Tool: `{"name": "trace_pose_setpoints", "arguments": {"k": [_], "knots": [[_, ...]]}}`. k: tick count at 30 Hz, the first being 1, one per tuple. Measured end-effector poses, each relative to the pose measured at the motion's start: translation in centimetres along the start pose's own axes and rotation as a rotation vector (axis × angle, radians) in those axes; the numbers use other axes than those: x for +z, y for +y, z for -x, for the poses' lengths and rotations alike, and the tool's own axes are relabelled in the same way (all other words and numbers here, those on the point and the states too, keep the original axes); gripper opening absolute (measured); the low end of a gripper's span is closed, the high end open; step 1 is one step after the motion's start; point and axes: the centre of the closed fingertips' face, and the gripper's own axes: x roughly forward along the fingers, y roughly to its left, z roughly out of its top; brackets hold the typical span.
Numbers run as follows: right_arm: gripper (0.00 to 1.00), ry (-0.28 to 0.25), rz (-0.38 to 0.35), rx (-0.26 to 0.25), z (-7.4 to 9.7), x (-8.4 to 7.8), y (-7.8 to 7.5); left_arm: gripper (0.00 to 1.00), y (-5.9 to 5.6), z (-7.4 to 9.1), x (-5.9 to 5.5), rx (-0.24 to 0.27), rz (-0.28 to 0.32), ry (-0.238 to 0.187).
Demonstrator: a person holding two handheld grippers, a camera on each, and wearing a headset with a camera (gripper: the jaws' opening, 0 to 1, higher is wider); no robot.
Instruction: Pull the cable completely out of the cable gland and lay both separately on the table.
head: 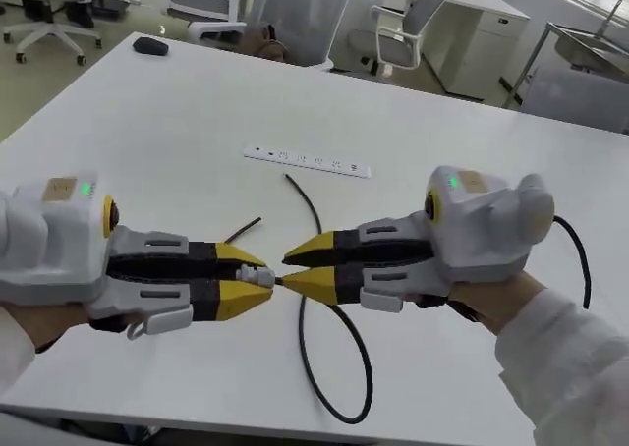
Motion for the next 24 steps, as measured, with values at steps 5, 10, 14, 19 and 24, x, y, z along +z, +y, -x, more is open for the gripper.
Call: {"name": "trace_pose_setpoints", "arguments": {"k": [5, 10, 14, 19, 24], "knots": [[0.09, 0.0, -0.023, 0.005, 0.1, -0.3, 0.1, 0.17, 0.0, 0.0, -0.2, 0.005, -0.005, 0.006], [0.05, 0.018, -0.032, 0.031, 0.0, -0.6, 0.9, 0.17, -0.1, -0.1, -0.1, 0.004, -0.009, 0.003], [0.03, 0.027, -0.028, 0.026, -0.5, -0.6, 0.6, 0.17, 0.0, 0.1, 0.2, 0.019, -0.017, -0.005], [0.03, 0.019, 0.0, 0.015, -0.8, -0.4, 0.3, 0.17, 0.3, 0.3, 0.4, 0.038, -0.017, -0.013], [0.03, 0.018, 0.016, 0.003, -0.7, -0.4, -0.2, 0.17, 0.8, 0.5, 0.4, 0.06, -0.016, -0.014]]}}
